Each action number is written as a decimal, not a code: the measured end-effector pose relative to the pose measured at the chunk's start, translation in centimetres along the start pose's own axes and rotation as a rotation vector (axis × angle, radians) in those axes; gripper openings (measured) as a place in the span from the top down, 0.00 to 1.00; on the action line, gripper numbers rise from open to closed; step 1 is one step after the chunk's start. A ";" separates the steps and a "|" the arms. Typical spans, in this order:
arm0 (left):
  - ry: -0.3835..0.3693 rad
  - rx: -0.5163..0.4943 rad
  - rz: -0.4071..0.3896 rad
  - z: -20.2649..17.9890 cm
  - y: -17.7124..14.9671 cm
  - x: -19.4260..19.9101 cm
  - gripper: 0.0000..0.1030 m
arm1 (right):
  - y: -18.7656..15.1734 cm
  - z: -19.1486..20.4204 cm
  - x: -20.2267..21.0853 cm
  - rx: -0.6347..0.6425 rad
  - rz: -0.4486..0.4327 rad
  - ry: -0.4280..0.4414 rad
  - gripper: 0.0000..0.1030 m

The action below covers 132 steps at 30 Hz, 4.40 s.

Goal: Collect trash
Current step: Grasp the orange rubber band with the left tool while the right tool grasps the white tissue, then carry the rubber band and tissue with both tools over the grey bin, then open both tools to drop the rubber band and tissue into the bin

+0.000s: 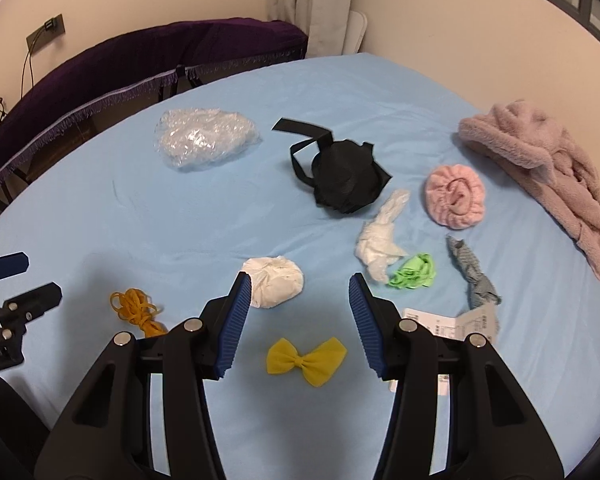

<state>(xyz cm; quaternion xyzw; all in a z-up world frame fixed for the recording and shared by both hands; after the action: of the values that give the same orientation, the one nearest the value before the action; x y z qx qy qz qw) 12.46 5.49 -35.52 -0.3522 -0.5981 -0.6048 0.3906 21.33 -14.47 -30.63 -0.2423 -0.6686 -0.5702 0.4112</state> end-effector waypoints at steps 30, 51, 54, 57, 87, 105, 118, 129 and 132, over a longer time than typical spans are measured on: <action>-0.177 -0.041 0.089 -4.2 -2.2 -9.3 0.62 | -2.5 3.9 -8.8 0.122 0.145 0.180 0.79; -0.143 -0.103 0.033 -5.1 -2.2 -6.8 0.82 | -2.1 2.7 -5.7 0.084 0.099 0.174 0.79; -0.140 -0.097 0.026 -4.8 -2.3 -6.0 0.82 | -2.3 2.7 -4.6 0.091 0.089 0.163 0.79; -0.126 -0.094 0.011 -4.5 -2.4 -4.7 0.83 | -2.3 3.1 -3.2 0.096 0.071 0.159 0.79; 0.272 0.322 -0.160 22.5 -14.1 18.4 0.82 | -2.9 32.1 16.0 0.477 -0.073 0.533 0.79; 0.630 0.679 -0.206 47.7 -25.8 37.2 0.82 | -1.6 65.6 32.2 0.903 -0.175 0.905 0.79; 0.611 0.818 -0.242 56.6 -28.0 42.0 0.82 | -1.9 80.0 35.0 0.925 -0.055 0.996 0.79; 0.605 0.817 -0.264 59.3 -27.7 41.4 0.80 | -0.4 82.2 34.4 0.814 0.007 0.983 0.49; 0.603 0.804 -0.267 59.6 -27.2 41.0 0.79 | 0.3 81.2 34.3 0.800 0.001 0.980 0.49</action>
<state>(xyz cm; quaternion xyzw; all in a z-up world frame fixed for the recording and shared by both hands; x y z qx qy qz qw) -32.67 62.31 -8.91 0.0950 -0.6838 -0.4462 0.5695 -19.30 58.72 -3.01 0.2193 -0.5639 -0.3208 0.7287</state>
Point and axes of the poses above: each gripper's, at about its wrist camera, not at the fingertips, and x roughly against the way its jaws point, z to its left, y to its top, the point moved 6 cm from there along -x, roughly the way its jaws point, and after that the axes turned 6 degrees about -x, right-handed, at the moved point
